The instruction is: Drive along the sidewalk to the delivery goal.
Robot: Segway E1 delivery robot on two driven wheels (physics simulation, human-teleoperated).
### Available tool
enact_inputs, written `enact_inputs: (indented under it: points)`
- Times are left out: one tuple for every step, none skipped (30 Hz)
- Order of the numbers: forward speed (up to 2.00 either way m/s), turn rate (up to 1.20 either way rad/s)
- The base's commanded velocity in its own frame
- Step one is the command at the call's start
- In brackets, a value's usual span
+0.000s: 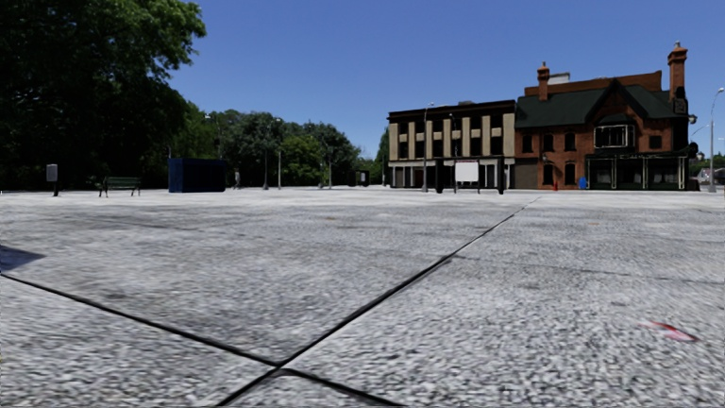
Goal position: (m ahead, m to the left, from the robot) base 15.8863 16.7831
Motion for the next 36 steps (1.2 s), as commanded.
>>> enact_inputs:
  points:
    - [2.0, 0.43]
    - [2.0, 0.44]
    - [2.0, 0.44]
    - [2.0, 0.44]
    - [2.0, 0.45]
    - [2.0, 0.45]
    - [2.0, 0.45]
    - [2.0, 0.45]
    - [2.0, 0.52]
    - [2.0, 0.55]
    - [2.0, 0.55]
    - [2.0, 0.57]
    - [2.0, 0.57]
    - [2.0, 0.58]
    - [2.0, 0.58]
    - [2.0, 0.58]
    - [2.0, 0.58]
    - [2.0, 0.58]
    - [2.0, 0.58]
    - [2.0, 0.58]
    - [2.0, 0.58]
    - [2.0, 0.58]
    - [2.0, 0.58]
    - [2.0, 0.58]
    - [2.0, 0.58]
    - [2.0, 0.51]
    - [2.0, 0.51]
    - [2.0, 0.27]
    - [2.0, 0.05]
    - [2.0, 0.05]
    - [2.0, 0.0]
    - [2.0, 0.0]
    - [2.0, 0.0]
    - [2.0, 0.0]
    - [2.0, 0.0]
    - [2.0, 0.0]
